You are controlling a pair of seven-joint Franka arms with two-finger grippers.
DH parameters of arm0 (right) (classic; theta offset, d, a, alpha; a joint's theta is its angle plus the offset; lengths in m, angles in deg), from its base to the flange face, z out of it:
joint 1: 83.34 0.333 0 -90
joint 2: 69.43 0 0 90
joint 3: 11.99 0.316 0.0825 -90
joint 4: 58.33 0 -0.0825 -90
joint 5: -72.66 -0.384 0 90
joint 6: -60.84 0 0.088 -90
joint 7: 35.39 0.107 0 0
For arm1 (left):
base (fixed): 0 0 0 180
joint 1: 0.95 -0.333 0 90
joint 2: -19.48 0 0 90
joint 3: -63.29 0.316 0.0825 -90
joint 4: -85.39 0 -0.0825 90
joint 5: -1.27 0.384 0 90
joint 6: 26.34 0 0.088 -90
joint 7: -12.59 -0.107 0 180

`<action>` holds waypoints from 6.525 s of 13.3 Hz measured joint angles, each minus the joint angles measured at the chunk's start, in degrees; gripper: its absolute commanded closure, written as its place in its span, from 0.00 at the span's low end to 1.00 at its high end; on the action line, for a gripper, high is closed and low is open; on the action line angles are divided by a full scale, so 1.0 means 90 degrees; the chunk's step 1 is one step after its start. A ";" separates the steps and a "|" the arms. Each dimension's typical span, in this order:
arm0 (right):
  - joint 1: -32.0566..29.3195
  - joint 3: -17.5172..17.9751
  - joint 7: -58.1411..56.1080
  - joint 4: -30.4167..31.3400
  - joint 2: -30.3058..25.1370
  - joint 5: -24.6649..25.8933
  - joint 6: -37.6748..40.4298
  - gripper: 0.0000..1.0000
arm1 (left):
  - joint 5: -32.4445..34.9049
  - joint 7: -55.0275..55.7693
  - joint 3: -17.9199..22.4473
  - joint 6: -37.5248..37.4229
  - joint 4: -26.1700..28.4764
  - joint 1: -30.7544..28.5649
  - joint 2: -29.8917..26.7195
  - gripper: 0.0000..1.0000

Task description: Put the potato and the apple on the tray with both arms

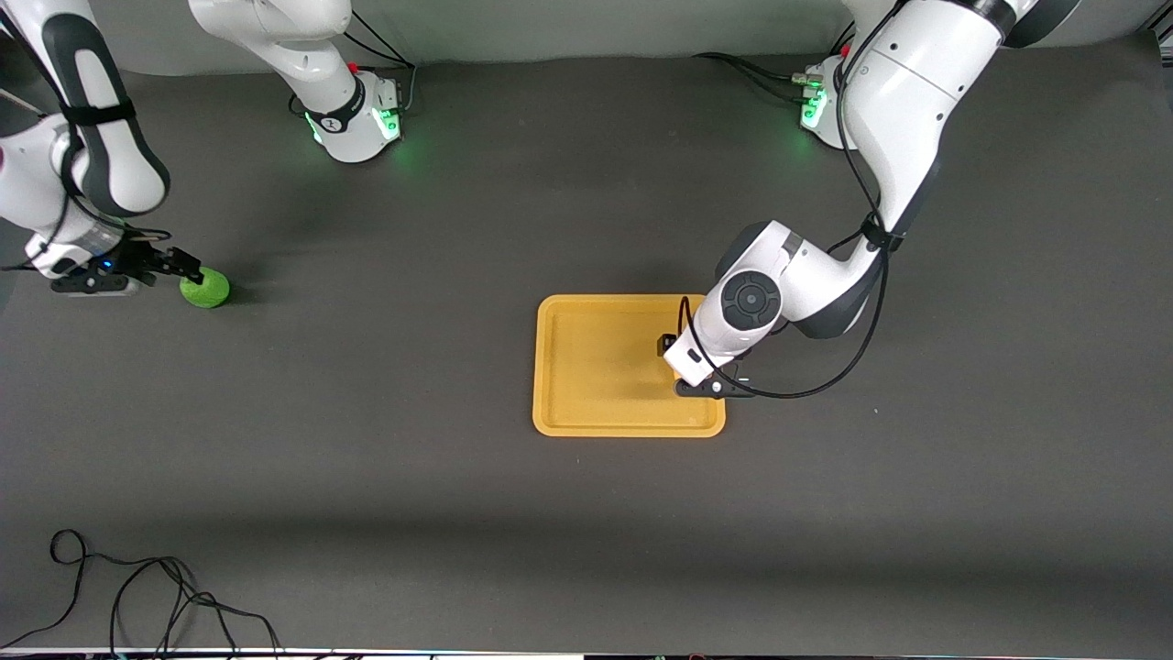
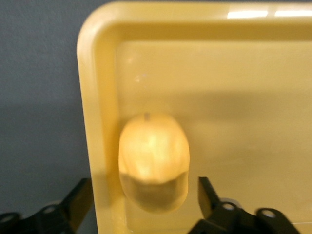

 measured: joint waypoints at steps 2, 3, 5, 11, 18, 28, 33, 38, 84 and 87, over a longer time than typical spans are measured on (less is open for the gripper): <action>0.0109 0.0009 -0.0349 -0.0001 0.0332 -0.0498 -0.0150 0.00 | 0.0041 0.0002 0.0022 -0.0007 -0.0325 -0.0076 -0.0168 0.00; 0.0114 0.0009 -0.0618 -0.0001 0.0485 -0.0781 -0.0238 0.00 | 0.0069 -0.0014 0.0034 -0.0140 -0.0554 -0.0220 -0.0338 0.00; 0.0110 0.0007 -0.1057 -0.0009 0.0794 -0.1206 -0.0410 0.00 | 0.0091 -0.0547 0.0050 -0.0789 -0.0880 -0.0806 -0.0894 0.00; 0.0111 0.0010 -0.1229 -0.0051 0.1104 -0.1332 -0.0505 0.66 | 0.0079 -0.3511 0.0088 -0.2686 -0.0933 -0.2835 -0.2281 0.00; 0.0352 0.0046 -0.1185 -0.1815 0.1010 -0.1144 0.1418 0.71 | -0.0128 -0.4632 0.0172 -0.3553 -0.0927 -0.3330 -0.3258 0.00; 0.2373 0.0095 0.1612 -0.6253 0.0858 -0.0007 0.5872 0.71 | -0.0752 -0.5307 0.0276 -0.4036 -0.0300 -0.3644 -0.3887 0.00; 0.4217 0.0179 0.4517 -0.7025 0.1431 -0.0504 0.5880 0.71 | -0.0766 -0.5306 0.0288 -0.3831 -0.0178 -0.3647 -0.3939 0.00; 0.5538 0.0509 0.8007 -0.8835 0.3322 -0.1370 0.5803 0.71 | -0.0691 -0.5260 0.0307 -0.3546 -0.0181 -0.3655 -0.3771 0.00; -0.0165 0.3552 0.4343 -0.6048 -0.0292 0.0154 0.6528 0.00 | -0.0712 -0.5140 0.0406 -0.4021 -0.0803 -0.3637 -0.3675 0.00; -0.0161 0.3586 0.4281 -0.6046 -0.0308 0.0266 0.6514 0.00 | -0.0805 -0.4580 0.0371 -0.4106 -0.1037 -0.3653 -0.3678 0.00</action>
